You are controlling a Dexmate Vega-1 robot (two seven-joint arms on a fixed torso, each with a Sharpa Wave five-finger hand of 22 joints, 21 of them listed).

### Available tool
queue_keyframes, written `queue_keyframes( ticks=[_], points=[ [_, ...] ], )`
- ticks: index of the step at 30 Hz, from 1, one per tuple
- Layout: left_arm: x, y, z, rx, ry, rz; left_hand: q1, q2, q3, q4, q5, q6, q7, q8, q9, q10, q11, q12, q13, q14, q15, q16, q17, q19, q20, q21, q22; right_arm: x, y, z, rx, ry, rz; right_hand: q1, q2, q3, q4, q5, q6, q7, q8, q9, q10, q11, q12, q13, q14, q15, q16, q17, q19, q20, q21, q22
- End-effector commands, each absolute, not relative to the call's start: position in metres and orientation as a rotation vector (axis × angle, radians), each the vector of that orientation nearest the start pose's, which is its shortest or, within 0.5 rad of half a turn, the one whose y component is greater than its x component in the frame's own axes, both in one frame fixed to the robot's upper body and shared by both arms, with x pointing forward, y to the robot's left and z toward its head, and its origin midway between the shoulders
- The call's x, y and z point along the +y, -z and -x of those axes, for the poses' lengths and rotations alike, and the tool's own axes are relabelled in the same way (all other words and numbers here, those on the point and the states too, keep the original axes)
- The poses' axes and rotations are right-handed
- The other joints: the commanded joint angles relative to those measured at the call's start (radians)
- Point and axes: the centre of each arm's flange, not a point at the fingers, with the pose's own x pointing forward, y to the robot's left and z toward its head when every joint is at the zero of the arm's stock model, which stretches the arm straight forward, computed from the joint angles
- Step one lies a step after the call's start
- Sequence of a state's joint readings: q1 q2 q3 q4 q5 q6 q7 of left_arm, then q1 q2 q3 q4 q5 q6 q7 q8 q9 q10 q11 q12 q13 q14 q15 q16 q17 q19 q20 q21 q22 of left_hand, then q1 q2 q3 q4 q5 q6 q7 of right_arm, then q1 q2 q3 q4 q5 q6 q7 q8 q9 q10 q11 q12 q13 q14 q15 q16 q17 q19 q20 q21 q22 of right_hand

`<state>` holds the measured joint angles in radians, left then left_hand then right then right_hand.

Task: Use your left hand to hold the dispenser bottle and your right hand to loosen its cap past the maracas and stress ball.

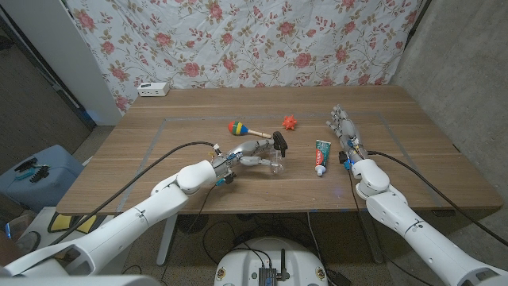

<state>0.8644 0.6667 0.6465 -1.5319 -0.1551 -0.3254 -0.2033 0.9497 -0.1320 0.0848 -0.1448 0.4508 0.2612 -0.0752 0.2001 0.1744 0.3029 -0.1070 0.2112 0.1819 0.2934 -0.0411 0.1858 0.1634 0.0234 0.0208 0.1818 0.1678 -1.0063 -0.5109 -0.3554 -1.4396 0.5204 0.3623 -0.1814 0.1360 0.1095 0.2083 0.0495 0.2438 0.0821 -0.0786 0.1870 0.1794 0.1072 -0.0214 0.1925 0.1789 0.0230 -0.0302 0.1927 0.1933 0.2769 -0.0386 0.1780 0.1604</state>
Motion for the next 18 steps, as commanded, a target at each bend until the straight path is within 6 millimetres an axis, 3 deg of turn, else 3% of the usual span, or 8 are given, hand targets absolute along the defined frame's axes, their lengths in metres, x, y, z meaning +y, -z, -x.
queue_keyframes(
  ticks=[1, 5, 9, 18],
  points=[
    [0.1405, 0.0824, -0.5953, -0.603, 0.697, -0.703, 0.02, 0.005, -0.006, -0.001, -0.007, 0.015, -0.012, 0.004, 0.005, 0.019, -0.015, 0.003, 0.001, 0.015, -0.11, 0.0, 0.002, 0.007, -0.013, 0.01, 0.0, -0.2854, 0.0709, -0.615, -0.648, -0.071, -0.029, 0.001, -0.002, 0.008, -0.001, 0.0, 0.0, -0.002, 0.001, 0.001, -0.005, -0.003, -0.003, 0.005, -0.003, -0.008, 0.004, 0.001, -0.001, -0.036, 0.005, 0.005],
    [0.139, 0.0831, -0.5968, -0.596, 0.701, -0.702, 0.033, 0.01, -0.005, -0.001, -0.012, 0.032, -0.022, 0.007, 0.005, 0.027, -0.025, 0.003, 0.001, 0.026, -0.119, 0.002, 0.003, 0.011, -0.025, 0.009, 0.0, -0.287, 0.0719, -0.6132, -0.648, -0.068, -0.028, 0.001, -0.003, 0.008, -0.001, 0.0, 0.0, -0.003, 0.001, 0.001, -0.005, -0.003, -0.003, 0.005, -0.003, -0.006, 0.004, 0.001, -0.002, -0.035, 0.005, 0.005],
    [0.1362, 0.0844, -0.5986, -0.588, 0.715, -0.696, 0.052, 0.017, -0.002, -0.003, -0.019, 0.043, -0.021, 0.006, 0.006, 0.042, -0.017, 0.006, 0.003, 0.035, -0.119, 0.002, 0.003, 0.015, -0.028, 0.008, 0.0, -0.2885, 0.0729, -0.6116, -0.646, -0.066, -0.028, 0.0, -0.003, 0.008, 0.0, 0.0, 0.0, -0.003, 0.001, 0.001, -0.006, -0.002, -0.003, 0.005, -0.003, -0.008, 0.004, 0.001, -0.002, -0.035, 0.005, 0.005],
    [0.1324, 0.0872, -0.6018, -0.576, 0.729, -0.67, 0.084, 0.03, 0.005, -0.004, -0.03, 0.061, 0.01, 0.005, 0.009, 0.062, -0.004, 0.009, 0.008, 0.066, -0.098, 0.007, 0.004, 0.019, -0.033, 0.006, 0.0, -0.2905, 0.0751, -0.6104, -0.642, -0.062, -0.029, -0.001, -0.003, 0.008, 0.0, -0.001, 0.001, -0.003, 0.001, 0.001, -0.005, -0.003, -0.003, 0.005, -0.002, -0.007, 0.004, 0.001, -0.002, -0.034, 0.005, 0.005]
  ],
)
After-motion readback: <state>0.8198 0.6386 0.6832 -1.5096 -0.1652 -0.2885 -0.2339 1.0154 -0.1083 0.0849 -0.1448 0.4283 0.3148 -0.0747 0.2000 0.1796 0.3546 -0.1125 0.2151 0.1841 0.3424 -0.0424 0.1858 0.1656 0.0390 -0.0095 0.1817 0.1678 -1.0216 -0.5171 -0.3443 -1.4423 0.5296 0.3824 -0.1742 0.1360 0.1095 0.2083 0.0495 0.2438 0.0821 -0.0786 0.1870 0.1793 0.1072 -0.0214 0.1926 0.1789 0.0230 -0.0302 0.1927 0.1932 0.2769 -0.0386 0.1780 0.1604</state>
